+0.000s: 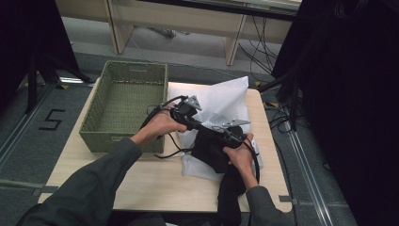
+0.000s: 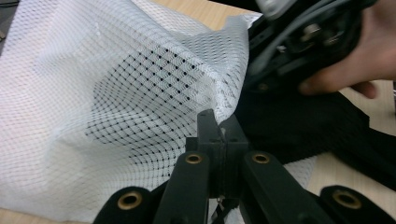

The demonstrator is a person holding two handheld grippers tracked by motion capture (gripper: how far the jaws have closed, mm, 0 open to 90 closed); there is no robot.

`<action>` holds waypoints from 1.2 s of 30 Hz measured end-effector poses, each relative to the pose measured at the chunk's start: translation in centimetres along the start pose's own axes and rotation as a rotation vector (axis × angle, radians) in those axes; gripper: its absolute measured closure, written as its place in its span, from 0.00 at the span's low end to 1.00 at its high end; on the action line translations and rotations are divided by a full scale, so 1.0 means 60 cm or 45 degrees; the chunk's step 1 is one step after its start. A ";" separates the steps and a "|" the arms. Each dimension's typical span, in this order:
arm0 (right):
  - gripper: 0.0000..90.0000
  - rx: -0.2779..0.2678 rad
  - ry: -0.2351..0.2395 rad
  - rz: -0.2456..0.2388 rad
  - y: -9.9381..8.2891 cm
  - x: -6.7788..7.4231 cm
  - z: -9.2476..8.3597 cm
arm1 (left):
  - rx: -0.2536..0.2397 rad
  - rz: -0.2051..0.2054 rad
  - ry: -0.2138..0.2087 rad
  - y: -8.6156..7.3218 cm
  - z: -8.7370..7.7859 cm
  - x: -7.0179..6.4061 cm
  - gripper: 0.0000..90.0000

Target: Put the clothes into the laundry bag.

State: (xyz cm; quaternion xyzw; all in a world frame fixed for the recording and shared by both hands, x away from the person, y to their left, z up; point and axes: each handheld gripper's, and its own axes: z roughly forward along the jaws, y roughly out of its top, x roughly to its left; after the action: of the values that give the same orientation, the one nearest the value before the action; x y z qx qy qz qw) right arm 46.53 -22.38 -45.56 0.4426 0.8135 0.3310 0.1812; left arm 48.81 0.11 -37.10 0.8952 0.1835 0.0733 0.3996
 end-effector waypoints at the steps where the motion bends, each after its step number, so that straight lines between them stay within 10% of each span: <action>1: 0.76 -0.009 0.004 -0.002 0.001 0.000 -0.007 | -0.002 -0.013 0.006 0.000 -0.002 0.001 0.99; 4: 0.56 -0.088 0.095 -0.006 0.003 0.007 -0.066 | 0.000 -0.004 0.017 -0.002 -0.006 0.006 0.99; 14: 0.46 -0.090 0.227 -0.086 -0.055 0.064 -0.177 | -0.002 -0.023 0.027 -0.002 -0.002 0.009 0.99; 21: 0.49 0.085 0.192 -0.138 -0.113 0.100 -0.117 | -0.016 -0.046 0.025 0.000 0.002 0.002 0.99; 23: 0.88 0.180 0.164 -0.231 -0.103 0.095 -0.066 | -0.009 -0.022 0.010 0.003 0.005 -0.004 0.99; 29: 0.92 0.111 0.116 -0.186 -0.044 0.069 -0.046 | -0.008 0.018 -0.044 0.009 0.005 -0.023 0.99; 33: 0.93 -0.126 0.077 -0.100 0.029 0.025 -0.057 | 0.008 0.029 -0.037 0.008 -0.004 -0.022 0.99; 36: 0.93 -0.116 0.048 -0.058 0.034 0.010 -0.046 | -0.012 -0.008 -0.031 0.007 -0.010 -0.016 0.99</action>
State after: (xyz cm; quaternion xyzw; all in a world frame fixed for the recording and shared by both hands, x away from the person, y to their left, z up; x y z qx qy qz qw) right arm 45.80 -22.14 -42.19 0.4090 0.8106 0.3719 0.1933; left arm 47.88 -0.13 -36.39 0.8935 0.1812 0.0620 0.4061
